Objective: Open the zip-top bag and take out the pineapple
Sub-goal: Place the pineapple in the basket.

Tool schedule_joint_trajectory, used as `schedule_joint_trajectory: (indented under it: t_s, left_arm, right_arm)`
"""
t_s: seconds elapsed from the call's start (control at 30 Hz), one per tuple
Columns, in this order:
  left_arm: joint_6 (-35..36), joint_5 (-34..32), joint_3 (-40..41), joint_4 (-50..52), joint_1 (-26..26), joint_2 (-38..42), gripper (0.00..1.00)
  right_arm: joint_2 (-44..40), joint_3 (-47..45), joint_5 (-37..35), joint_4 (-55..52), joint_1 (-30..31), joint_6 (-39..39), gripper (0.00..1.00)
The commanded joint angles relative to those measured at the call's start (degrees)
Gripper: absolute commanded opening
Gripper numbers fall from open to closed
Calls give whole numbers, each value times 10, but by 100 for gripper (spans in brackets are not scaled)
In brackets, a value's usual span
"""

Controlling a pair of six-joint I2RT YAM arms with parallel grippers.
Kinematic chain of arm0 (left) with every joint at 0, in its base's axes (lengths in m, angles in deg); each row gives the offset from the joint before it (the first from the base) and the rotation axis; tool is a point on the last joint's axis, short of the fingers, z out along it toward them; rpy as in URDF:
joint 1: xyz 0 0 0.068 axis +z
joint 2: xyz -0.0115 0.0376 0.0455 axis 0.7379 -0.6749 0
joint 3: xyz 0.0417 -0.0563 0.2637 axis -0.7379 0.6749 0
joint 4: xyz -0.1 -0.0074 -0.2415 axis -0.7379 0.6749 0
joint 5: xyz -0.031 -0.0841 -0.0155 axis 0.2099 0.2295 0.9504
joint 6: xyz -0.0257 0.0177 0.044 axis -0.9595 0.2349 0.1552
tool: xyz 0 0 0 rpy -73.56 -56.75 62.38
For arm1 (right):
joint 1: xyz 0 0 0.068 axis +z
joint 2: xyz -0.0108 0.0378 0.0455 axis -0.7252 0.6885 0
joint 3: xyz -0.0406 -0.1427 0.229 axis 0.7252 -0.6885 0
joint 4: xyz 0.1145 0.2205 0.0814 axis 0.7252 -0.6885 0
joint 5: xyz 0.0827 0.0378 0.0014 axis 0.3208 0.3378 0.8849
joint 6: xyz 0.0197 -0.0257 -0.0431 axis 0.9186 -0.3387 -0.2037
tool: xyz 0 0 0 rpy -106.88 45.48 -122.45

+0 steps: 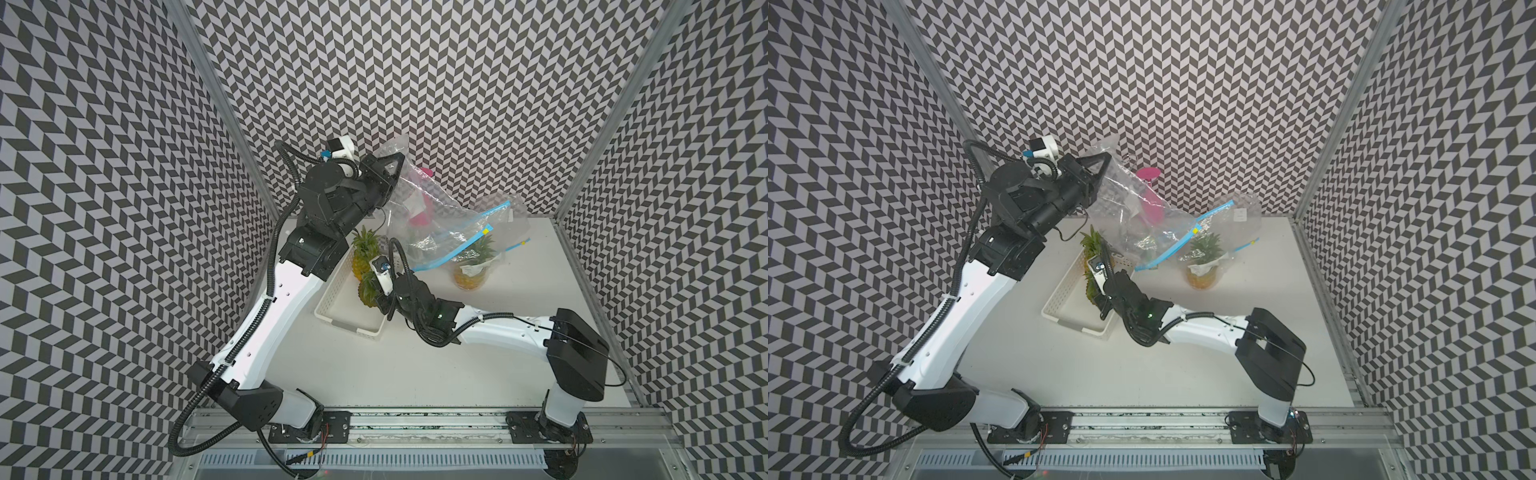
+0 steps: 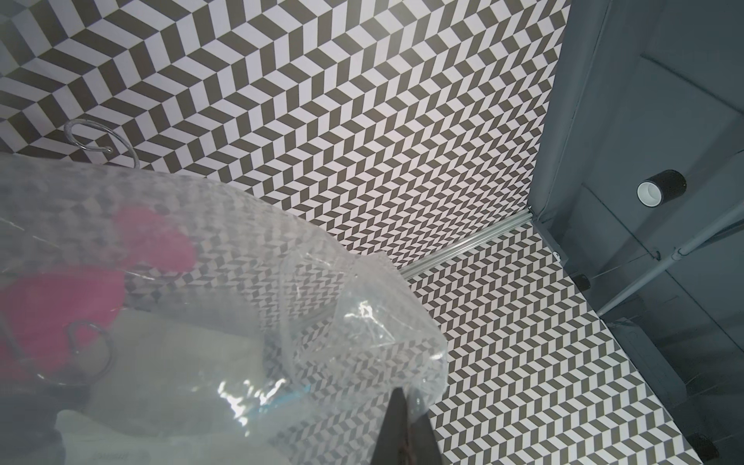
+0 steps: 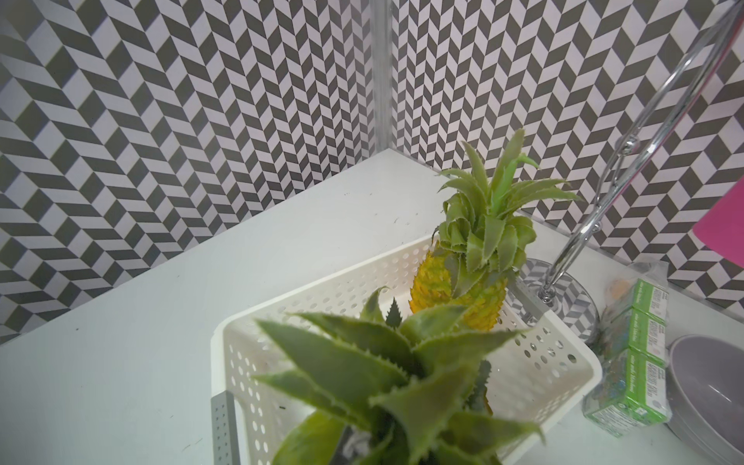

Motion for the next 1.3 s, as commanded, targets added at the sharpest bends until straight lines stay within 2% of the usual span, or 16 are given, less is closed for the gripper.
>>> schedule_joint_trajectory:
  t_s: [0.0, 0.2, 0.47, 0.5, 0.6, 0.67, 0.77, 0.87, 0.93, 1.0, 1.27]
  left_arm:
    - [13, -13, 1, -3, -1, 8, 0]
    - [11, -11, 10, -1, -5, 8, 0]
    - [11, -11, 17, 5, -12, 13, 0]
    - [10, -12, 19, 8, -12, 15, 0]
    - [11, -13, 20, 12, -12, 19, 0]
    - [14, -15, 21, 16, -12, 21, 0]
    - [21, -20, 20, 23, -12, 23, 0]
    - [29, -27, 12, 36, -12, 18, 0]
    - [36, -32, -3, 49, -12, 12, 0]
    - [13, -12, 4, 32, -6, 11, 0]
    - [31, -19, -36, 44, -7, -9, 0]
  right_arm:
    - [13, 42, 12, 76, 8, -9, 0]
    - [72, 93, 42, 86, 25, -27, 0]
    - [150, 179, 22, 51, 24, -37, 0]
    - [154, 186, 22, 40, 24, -33, 9]
    - [159, 200, 24, 9, 25, -17, 47]
    - [153, 203, 24, -1, 26, -16, 61]
    - [124, 199, 28, -1, 31, -30, 71]
    - [73, 184, 42, 2, 36, -41, 76]
    - [32, 169, 61, -2, 42, -52, 76]
    - [-20, 129, 106, -7, 44, -64, 76]
    - [-252, -79, 137, 9, 55, -81, 72]
